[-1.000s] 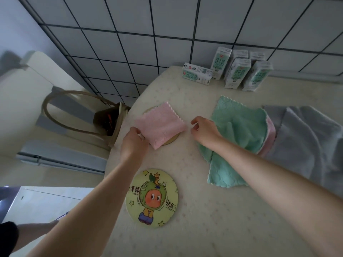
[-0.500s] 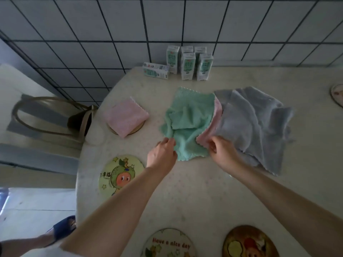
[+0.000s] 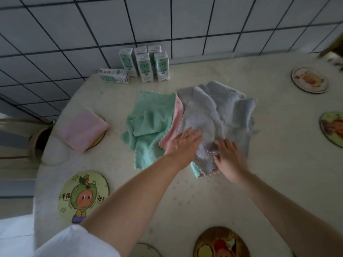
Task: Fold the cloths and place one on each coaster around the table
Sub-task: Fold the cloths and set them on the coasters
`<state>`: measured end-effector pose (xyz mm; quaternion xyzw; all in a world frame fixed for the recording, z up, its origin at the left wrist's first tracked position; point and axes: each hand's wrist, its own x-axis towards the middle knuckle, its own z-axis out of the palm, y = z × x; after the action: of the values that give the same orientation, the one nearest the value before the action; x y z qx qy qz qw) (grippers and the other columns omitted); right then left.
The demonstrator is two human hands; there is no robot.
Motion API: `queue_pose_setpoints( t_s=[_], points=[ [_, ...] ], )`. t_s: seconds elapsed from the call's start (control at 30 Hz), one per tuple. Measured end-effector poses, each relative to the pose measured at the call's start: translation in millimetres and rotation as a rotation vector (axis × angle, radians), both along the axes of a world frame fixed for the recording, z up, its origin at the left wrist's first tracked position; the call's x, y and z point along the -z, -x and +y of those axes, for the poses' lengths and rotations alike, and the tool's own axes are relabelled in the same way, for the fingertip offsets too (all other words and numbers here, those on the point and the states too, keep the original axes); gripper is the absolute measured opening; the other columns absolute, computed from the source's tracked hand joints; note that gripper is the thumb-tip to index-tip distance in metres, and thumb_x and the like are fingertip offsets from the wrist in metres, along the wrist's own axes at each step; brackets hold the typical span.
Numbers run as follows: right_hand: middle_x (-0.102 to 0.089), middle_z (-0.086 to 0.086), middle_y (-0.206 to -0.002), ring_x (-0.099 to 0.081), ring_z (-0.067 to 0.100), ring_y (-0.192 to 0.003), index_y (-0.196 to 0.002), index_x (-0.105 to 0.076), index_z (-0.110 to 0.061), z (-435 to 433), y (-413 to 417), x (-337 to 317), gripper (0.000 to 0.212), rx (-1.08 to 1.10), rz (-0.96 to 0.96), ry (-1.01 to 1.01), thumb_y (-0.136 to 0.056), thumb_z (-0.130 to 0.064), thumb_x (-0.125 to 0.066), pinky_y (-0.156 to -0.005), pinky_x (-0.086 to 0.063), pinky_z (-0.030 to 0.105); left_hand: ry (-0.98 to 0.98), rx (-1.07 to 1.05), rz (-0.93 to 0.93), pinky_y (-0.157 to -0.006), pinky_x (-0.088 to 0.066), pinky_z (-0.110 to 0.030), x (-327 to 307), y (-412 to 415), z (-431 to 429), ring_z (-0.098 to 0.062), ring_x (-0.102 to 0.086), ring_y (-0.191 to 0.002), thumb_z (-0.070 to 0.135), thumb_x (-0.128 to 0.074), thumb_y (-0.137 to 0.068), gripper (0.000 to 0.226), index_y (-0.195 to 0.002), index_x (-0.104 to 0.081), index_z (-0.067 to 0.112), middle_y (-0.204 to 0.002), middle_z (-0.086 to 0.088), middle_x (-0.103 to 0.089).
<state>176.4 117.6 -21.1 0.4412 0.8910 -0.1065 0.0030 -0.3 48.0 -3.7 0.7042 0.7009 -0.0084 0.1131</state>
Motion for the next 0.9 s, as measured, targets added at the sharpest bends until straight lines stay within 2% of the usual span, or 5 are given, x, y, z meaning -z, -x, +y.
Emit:
queue_pose_setpoints(
  t_s=[0.17,0.4,0.6,0.77,0.9],
  points=[
    [-0.063,0.008,-0.085,-0.06,0.032,-0.08,-0.087,-0.064,-0.01,12,-6,6,0.005,0.018,0.152,0.042,-0.084,-0.015,-0.063,-0.061,-0.046,0.035,-0.033,-0.006,-0.085,-0.117,-0.021,-0.033,3,-2,15,-0.018,-0.018,-0.143,0.019,-0.045,-0.097,0.052,-0.147,-0.028,0.019,-0.154,0.003,-0.026],
    [-0.061,-0.001,-0.082,-0.06,0.023,-0.073,-0.096,-0.055,-0.017,38,-10,-20,0.015,0.146,0.372,0.198,-0.097,-0.027,-0.043,-0.061,-0.042,0.032,-0.074,-0.035,-0.056,-0.09,-0.047,-0.031,2,10,42,-0.015,-0.05,-0.112,0.022,-0.052,-0.094,0.022,-0.116,-0.057,0.02,-0.119,0.004,-0.057],
    [-0.054,-0.015,-0.075,-0.053,0.003,-0.063,-0.095,-0.055,-0.024,66,-27,-43,0.023,-0.106,0.258,0.274,-0.082,-0.036,-0.07,-0.054,-0.031,0.013,-0.029,-0.265,-0.156,-0.077,-0.053,-0.039,-19,30,61,-0.014,-0.06,-0.092,0.014,-0.048,-0.095,0.023,-0.101,-0.068,0.025,-0.098,0.005,-0.065],
    [-0.039,-0.002,-0.063,-0.043,0.02,-0.059,-0.067,-0.046,-0.01,84,-38,-44,0.025,-0.015,0.148,0.203,-0.082,-0.009,-0.066,-0.052,-0.026,0.031,-0.136,-0.506,-0.519,-0.066,-0.059,-0.04,-49,42,72,-0.019,-0.067,-0.068,0.011,-0.047,-0.096,0.026,-0.106,-0.068,0.022,-0.088,0.001,-0.069],
    [-0.044,0.002,-0.051,-0.048,0.019,-0.045,-0.058,-0.041,-0.014,93,-33,-69,0.032,0.15,0.256,0.219,-0.087,-0.004,-0.05,-0.046,-0.033,0.029,-0.269,-0.585,-0.645,-0.071,-0.05,-0.012,-74,50,83,-0.009,-0.061,-0.082,0.003,-0.047,-0.093,0.03,-0.106,-0.07,0.017,-0.108,-0.002,-0.069]
  ],
)
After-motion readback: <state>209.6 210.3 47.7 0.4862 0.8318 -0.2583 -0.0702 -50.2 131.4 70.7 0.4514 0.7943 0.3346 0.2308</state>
